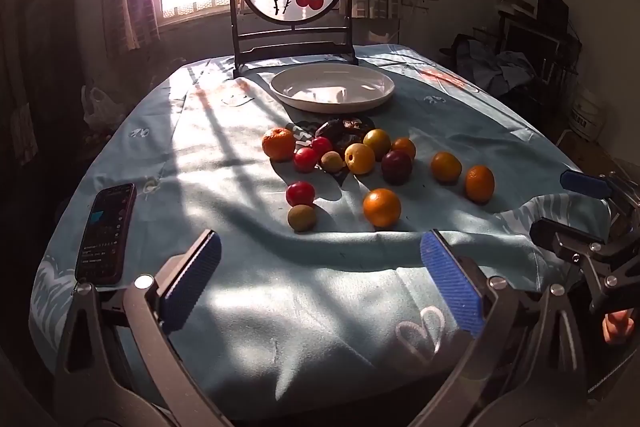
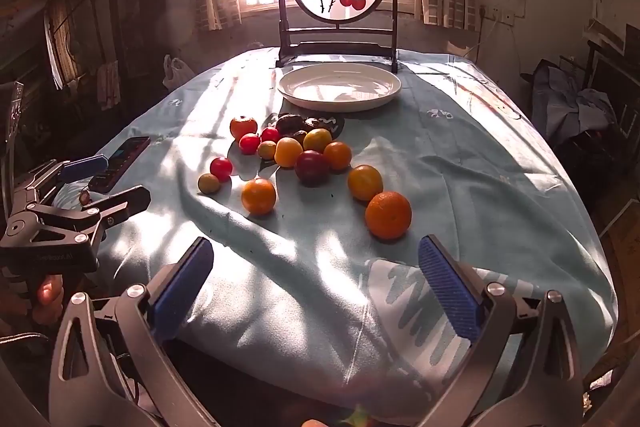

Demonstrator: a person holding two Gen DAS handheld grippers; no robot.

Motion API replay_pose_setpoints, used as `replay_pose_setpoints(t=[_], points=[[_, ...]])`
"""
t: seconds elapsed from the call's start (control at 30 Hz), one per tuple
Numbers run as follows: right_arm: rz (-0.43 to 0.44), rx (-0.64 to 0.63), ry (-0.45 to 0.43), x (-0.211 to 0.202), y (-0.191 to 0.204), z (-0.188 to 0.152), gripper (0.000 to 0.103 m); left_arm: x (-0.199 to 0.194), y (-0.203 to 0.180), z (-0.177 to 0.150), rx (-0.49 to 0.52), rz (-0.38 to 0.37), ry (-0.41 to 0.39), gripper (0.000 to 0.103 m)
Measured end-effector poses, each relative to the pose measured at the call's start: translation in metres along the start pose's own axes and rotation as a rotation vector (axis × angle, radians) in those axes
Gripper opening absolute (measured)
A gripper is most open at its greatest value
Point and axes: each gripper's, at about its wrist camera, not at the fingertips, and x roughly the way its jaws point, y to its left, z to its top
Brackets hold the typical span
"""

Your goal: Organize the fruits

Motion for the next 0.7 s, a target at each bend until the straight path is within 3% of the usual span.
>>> replay_pose_setpoints(t=[0.7], points=[[0.000,0.003,-0.001,-0.0015,0.0006,0.0014,0.102,0.0005,-0.0011,-0.0009,0.004,0.005,0.001,0.101]])
